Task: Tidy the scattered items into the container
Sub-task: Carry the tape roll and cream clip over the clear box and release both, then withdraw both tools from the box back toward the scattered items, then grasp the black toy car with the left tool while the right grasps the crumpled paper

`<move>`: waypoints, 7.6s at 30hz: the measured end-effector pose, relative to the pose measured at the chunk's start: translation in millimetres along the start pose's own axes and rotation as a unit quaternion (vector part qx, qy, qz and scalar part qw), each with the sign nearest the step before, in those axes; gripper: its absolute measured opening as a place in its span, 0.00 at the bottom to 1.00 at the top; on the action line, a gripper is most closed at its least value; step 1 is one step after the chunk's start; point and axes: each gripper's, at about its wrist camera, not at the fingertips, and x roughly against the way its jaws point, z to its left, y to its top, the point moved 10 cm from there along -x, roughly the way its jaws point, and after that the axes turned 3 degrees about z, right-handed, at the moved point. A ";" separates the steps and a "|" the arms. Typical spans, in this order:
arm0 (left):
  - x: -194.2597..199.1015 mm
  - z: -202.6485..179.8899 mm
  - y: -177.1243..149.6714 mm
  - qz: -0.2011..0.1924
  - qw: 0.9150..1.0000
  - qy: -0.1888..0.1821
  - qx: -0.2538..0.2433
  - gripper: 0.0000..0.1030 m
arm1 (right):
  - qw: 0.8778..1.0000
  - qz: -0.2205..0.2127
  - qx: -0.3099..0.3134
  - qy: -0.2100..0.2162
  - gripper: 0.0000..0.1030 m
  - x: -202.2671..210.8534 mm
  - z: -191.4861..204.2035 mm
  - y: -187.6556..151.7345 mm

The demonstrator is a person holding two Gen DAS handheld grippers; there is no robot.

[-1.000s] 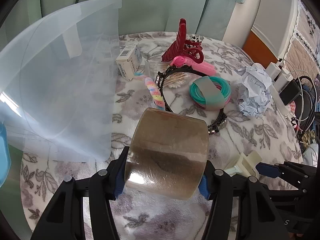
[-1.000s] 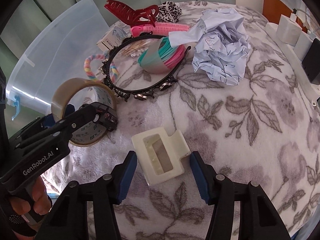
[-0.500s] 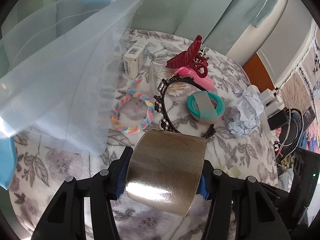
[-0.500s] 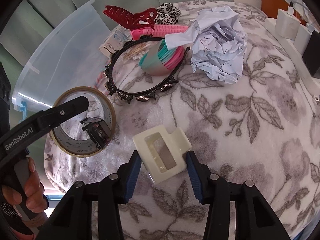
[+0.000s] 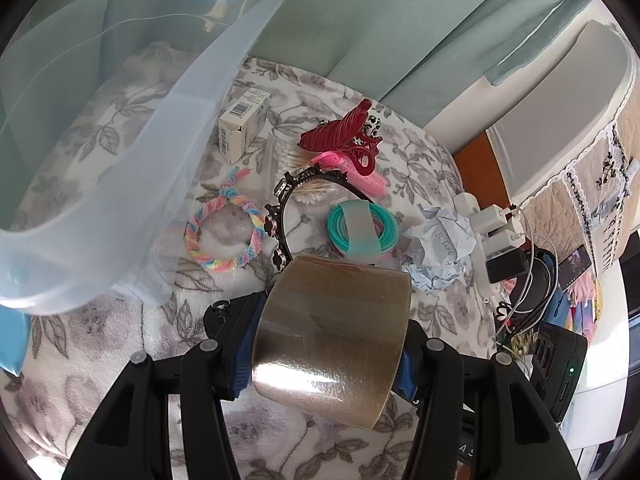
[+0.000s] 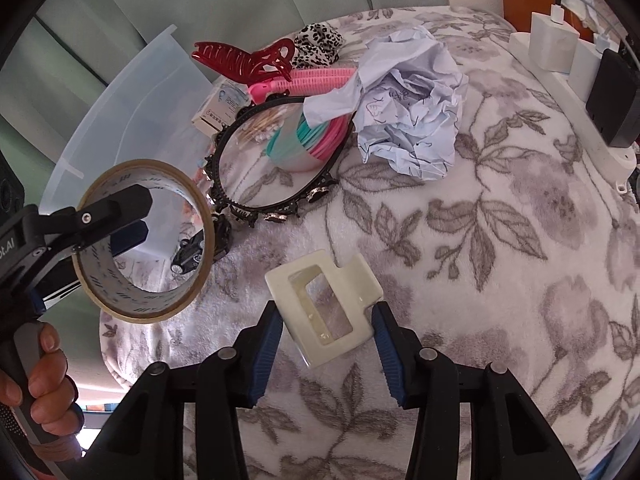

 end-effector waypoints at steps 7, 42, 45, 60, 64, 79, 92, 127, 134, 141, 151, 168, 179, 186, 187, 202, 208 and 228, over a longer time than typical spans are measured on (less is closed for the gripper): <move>17.8 -5.6 7.8 -0.014 1.000 0.002 -0.011 0.56 | 1.000 -0.022 -0.007 -0.002 0.48 13.2 -3.5 -3.0; 189.8 34.1 95.9 -0.197 0.980 0.004 0.035 0.56 | 0.977 -0.172 0.101 0.070 0.48 113.5 177.9 124.4; 200.7 49.9 97.8 -0.208 0.977 0.014 0.047 0.56 | 0.974 -0.174 0.121 0.075 0.48 114.8 199.4 126.8; 210.0 114.9 97.6 -0.221 0.967 0.076 0.102 0.56 | 0.969 -0.132 0.178 0.105 0.48 77.0 267.5 132.3; 205.8 132.0 97.9 -0.220 0.963 0.109 0.112 0.56 | 0.970 -0.112 0.187 0.104 0.48 58.7 277.0 131.7; 187.0 172.5 99.1 -0.193 0.958 0.149 0.149 0.56 | 0.971 -0.060 0.220 0.074 0.49 11.2 292.5 129.3; 185.8 161.1 103.7 -0.189 0.963 0.131 0.138 0.74 | 0.969 -0.058 0.228 0.073 0.64 8.3 293.7 127.4; 203.6 133.8 113.2 -0.227 0.955 0.170 0.090 1.00 | 0.973 -0.108 0.188 0.079 1.00 36.1 263.1 132.7; 213.5 129.0 113.3 -0.243 0.950 0.174 0.093 1.00 | 0.968 -0.143 0.191 0.082 1.00 52.8 259.0 134.0; 218.2 118.4 111.2 -0.251 0.947 0.179 0.086 1.00 | 0.964 -0.173 0.184 0.082 1.00 69.0 249.4 134.6; 220.1 94.3 110.2 -0.259 0.947 0.178 0.066 1.00 | 0.963 -0.204 0.162 0.075 1.00 86.7 227.1 134.5; 197.6 39.1 99.6 -0.248 0.954 0.168 0.011 1.00 | 0.961 -0.237 0.119 0.079 1.00 113.7 174.2 129.4; 151.5 -39.5 77.1 -0.218 0.968 0.094 -0.082 1.00 | 0.972 -0.225 0.065 0.023 1.00 102.6 94.7 118.8; 113.8 -69.0 46.5 -0.169 0.974 0.056 -0.139 1.00 | 0.977 -0.212 -0.004 -0.011 1.00 86.4 35.0 109.0; 105.9 -67.4 41.3 -0.155 0.975 0.061 -0.145 1.00 | 0.978 -0.208 -0.011 -0.013 1.00 81.6 29.2 106.7; -4.7 -14.3 -22.4 -0.005 0.973 0.153 -0.173 1.00 | 0.994 -0.087 -0.069 -0.005 1.00 4.8 -19.0 71.0; -32.9 0.9 -22.1 0.020 0.964 0.181 -0.192 0.99 | 0.994 -0.083 -0.076 0.001 1.00 -0.6 -25.0 78.4; -68.2 36.5 -17.6 0.054 0.959 0.205 -0.190 0.71 | 0.990 -0.075 -0.112 0.037 1.00 -38.3 -30.6 128.2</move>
